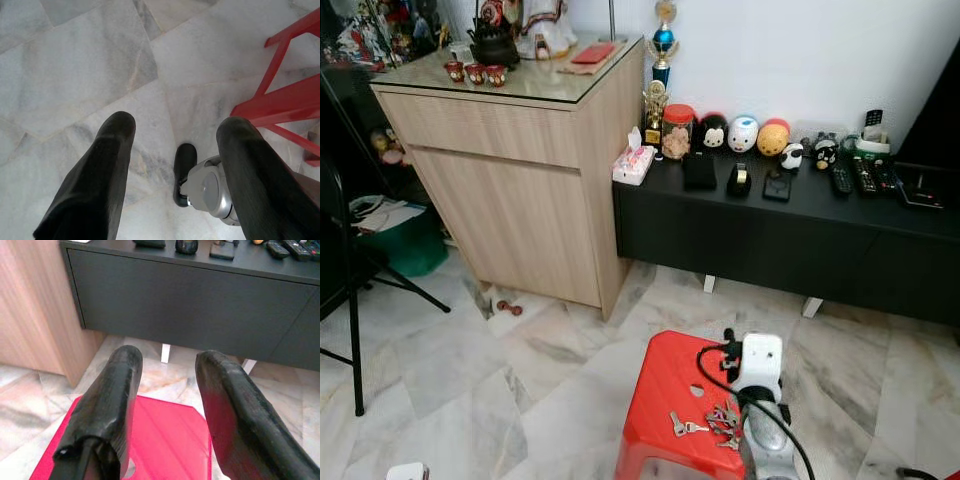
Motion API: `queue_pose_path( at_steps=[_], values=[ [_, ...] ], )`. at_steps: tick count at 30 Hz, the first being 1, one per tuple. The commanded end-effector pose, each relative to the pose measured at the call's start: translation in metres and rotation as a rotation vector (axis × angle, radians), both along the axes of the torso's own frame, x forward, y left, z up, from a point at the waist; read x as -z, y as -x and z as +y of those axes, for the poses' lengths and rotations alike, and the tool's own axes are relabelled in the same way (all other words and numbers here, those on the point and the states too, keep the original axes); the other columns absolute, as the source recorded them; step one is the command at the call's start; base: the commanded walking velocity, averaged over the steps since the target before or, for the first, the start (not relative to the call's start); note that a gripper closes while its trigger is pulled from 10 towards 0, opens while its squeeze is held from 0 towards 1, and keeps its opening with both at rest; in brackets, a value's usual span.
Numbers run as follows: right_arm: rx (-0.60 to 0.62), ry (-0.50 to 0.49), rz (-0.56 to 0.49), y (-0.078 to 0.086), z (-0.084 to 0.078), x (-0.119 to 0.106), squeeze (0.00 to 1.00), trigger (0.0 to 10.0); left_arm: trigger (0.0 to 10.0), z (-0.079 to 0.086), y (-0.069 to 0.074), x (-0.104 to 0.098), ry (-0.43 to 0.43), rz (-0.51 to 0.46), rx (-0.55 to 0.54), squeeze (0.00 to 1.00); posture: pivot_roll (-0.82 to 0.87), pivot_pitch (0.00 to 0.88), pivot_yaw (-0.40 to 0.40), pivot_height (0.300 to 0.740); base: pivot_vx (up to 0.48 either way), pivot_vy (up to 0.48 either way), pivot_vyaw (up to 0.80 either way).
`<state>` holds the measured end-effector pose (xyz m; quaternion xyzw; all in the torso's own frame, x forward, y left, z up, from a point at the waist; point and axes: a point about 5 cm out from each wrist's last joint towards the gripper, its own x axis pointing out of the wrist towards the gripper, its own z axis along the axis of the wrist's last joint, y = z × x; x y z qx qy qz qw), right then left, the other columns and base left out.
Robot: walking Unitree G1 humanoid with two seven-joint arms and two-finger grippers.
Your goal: Hang keys on a hook
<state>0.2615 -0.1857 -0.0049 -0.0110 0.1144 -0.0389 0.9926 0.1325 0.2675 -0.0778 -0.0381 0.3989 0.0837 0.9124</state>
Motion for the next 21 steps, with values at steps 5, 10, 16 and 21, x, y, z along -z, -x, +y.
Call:
queue_pose_path(
  at_steps=[5,10,16,21],
  values=[
    [0.052,0.046,0.043,0.006,-0.007,0.006,0.0,10.0,10.0,0.003,0.002,0.0,-0.011,0.005,-0.003,0.0,0.15,0.0,-0.009,0.74,0.0,0.0,0.0],
    [0.116,-0.004,0.088,0.003,-0.01,0.008,0.0,10.0,10.0,0.004,0.003,0.0,-0.013,0.003,-0.012,0.0,0.17,0.0,-0.006,0.74,0.0,0.0,0.0],
    [0.117,-0.002,0.099,0.0,-0.011,0.007,0.0,10.0,10.0,0.004,0.004,0.0,-0.014,0.002,-0.019,0.0,0.18,0.0,-0.009,0.722,0.0,0.0,0.0],
    [0.11,0.016,0.124,0.001,-0.011,0.01,0.0,10.0,10.0,0.005,0.004,0.0,-0.012,0.003,-0.023,0.0,0.19,0.002,-0.008,0.693,0.0,0.0,0.0]
  ],
)
